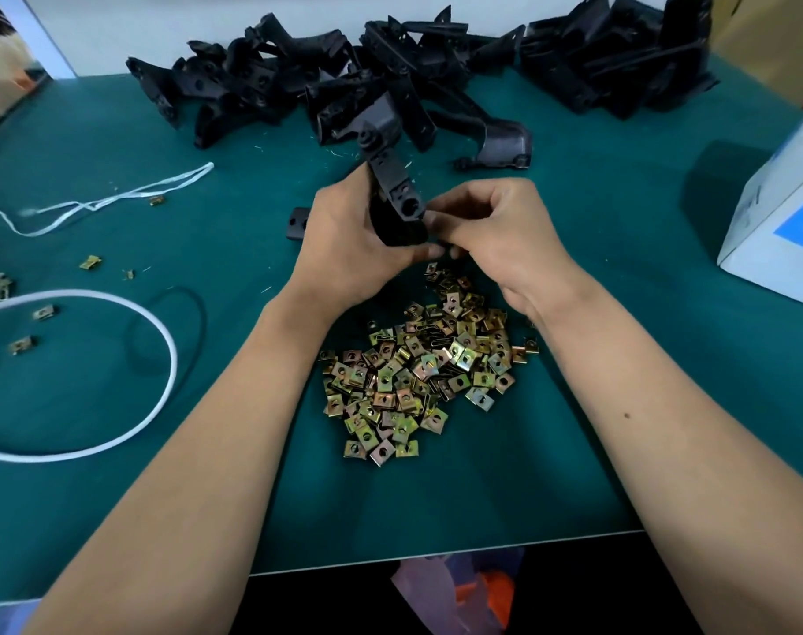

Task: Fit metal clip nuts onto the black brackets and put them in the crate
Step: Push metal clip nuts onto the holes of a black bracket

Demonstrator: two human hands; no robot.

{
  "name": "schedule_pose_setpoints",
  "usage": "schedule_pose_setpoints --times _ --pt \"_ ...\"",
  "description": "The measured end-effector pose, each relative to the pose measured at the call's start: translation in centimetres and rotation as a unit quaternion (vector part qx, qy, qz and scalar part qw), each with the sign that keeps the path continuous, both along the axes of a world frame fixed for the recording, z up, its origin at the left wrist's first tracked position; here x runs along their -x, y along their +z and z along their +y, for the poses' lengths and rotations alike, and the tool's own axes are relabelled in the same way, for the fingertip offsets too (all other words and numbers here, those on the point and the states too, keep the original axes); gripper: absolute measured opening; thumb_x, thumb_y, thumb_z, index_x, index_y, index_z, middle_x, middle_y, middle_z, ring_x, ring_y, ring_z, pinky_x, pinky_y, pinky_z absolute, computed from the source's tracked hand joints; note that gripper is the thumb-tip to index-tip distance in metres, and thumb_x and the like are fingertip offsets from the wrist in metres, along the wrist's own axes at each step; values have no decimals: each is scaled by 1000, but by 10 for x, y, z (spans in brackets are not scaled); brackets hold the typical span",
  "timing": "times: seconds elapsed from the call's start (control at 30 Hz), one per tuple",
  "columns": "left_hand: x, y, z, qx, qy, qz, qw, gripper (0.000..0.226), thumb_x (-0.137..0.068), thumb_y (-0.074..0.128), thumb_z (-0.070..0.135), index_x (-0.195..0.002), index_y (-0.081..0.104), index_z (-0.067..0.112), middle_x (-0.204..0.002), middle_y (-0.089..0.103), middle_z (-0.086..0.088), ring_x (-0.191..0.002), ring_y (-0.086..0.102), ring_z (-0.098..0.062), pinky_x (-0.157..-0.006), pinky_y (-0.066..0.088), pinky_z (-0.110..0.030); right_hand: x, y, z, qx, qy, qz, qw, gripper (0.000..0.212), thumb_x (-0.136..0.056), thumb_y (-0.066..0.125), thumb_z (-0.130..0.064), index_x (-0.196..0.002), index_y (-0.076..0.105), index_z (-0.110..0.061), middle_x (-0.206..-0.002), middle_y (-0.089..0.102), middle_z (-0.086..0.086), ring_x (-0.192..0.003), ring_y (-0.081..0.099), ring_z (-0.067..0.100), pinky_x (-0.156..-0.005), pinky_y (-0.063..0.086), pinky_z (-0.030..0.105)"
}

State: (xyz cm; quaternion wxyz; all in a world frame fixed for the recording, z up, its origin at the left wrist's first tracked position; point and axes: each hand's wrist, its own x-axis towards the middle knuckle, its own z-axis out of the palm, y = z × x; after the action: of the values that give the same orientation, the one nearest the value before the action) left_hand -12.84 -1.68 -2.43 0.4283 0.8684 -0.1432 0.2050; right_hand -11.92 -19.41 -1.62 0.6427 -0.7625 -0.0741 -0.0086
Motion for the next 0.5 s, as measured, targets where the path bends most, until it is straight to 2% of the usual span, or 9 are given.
schedule_pose_setpoints --times 0.1,0.17,0.27,0.33,0.43,0.5 --pt "0 -2 0 -15 5 -22 1000 48 -64 94 38 -92 60 20 -81 63 18 -75 61 6 -63 43 -9 1 0 -1 14 29 2 999 20 -87 79 -5 -79 76 -23 -68 75 -7 -55 64 -1 -56 50 14" --pt "-1 -1 1 -19 10 -13 1000 41 -66 90 37 -88 63 16 -80 66 13 -75 64 -1 -63 50 -20 0 0 -3 33 44 4 998 29 -88 75 1 -79 76 -27 -70 76 -9 -57 63 -1 -59 51 14" --pt "0 2 3 -33 24 11 999 35 -69 88 31 -91 68 13 -84 70 6 -78 66 -9 -70 54 -33 -1 0 -3 61 45 12 997 32 -87 74 2 -84 77 -29 -74 77 -11 -60 64 0 -64 52 16" --pt "0 4 3 -42 27 19 999 31 -70 88 27 -89 67 14 -82 69 7 -77 65 -8 -68 52 -30 0 1 -4 62 46 11 997 32 -88 74 3 -85 77 -29 -76 77 -11 -59 64 1 -63 52 16" --pt "-2 4 9 -56 25 26 998 25 -71 87 25 -83 64 20 -76 64 14 -73 59 0 -63 46 -15 -1 2 -7 47 41 16 998 26 -90 71 5 -92 78 -20 -73 76 -5 -60 64 4 -62 54 17" --pt "-5 3 14 -88 29 35 995 28 -71 87 26 -83 63 23 -76 61 18 -72 56 -3 -63 41 -7 -3 2 -9 28 21 17 999 24 -92 69 6 -97 78 -15 -76 75 -4 -61 64 5 -63 55 18"
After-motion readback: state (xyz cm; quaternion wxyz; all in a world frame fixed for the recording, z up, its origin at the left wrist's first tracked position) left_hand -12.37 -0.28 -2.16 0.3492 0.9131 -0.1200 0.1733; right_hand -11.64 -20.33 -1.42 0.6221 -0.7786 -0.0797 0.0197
